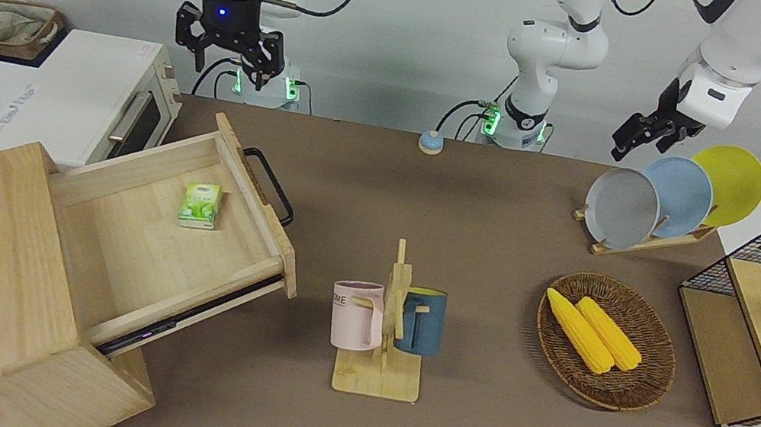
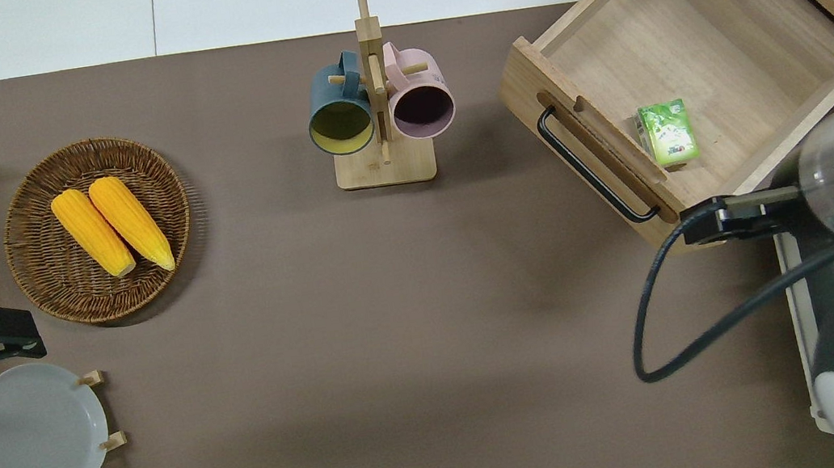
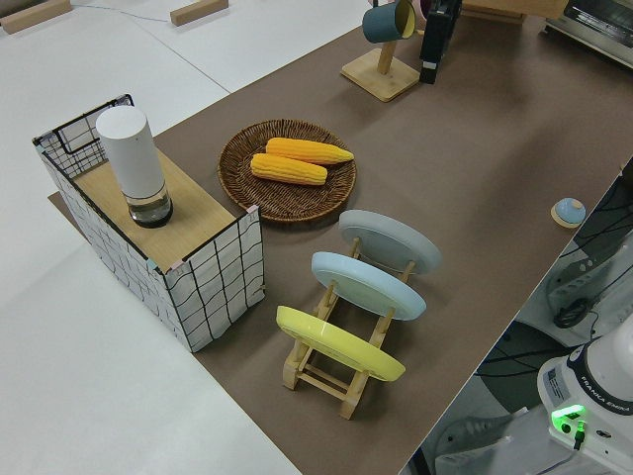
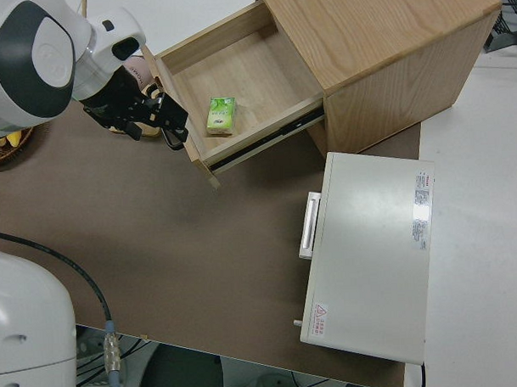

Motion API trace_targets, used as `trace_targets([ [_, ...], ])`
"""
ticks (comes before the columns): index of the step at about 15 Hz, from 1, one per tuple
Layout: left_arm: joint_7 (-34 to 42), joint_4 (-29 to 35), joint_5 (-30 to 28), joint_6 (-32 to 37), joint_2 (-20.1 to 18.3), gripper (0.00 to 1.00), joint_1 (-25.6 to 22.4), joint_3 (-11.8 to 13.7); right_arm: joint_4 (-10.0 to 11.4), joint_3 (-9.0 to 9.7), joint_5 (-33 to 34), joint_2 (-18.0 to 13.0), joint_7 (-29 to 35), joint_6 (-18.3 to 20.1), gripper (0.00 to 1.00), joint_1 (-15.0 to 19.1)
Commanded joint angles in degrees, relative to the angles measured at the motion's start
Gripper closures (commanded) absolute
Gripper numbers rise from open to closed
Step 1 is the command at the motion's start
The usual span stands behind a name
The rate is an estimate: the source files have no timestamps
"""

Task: Slide drawer open with right arm
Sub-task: 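Release the handle and withdraw the right gripper from the drawer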

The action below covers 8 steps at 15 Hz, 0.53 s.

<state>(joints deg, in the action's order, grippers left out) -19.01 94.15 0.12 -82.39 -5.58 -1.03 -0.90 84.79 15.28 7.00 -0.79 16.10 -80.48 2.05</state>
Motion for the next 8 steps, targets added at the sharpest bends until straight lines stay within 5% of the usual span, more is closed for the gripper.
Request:
trace_targets([
  [1, 0.55, -0.02, -0.21, 0.12, -0.48, 0.01, 0.24, 0.29, 4.15, 1.33, -6.1, -2.63, -4.41, -1.61, 0.009, 6.82],
  [3, 0.55, -0.02, -0.21, 0.12, -0.48, 0.01, 0.24, 0.29, 4.51, -1.37, -8.04, -2.55, -5.12, -1.7, 0.011, 6.92],
  [8, 0.55, -0.02, -0.21, 0.12, -0.48, 0.01, 0.24, 0.29, 4.33, -2.09, -8.14, -2.28, -5.56, -2.05, 0.009, 6.48],
])
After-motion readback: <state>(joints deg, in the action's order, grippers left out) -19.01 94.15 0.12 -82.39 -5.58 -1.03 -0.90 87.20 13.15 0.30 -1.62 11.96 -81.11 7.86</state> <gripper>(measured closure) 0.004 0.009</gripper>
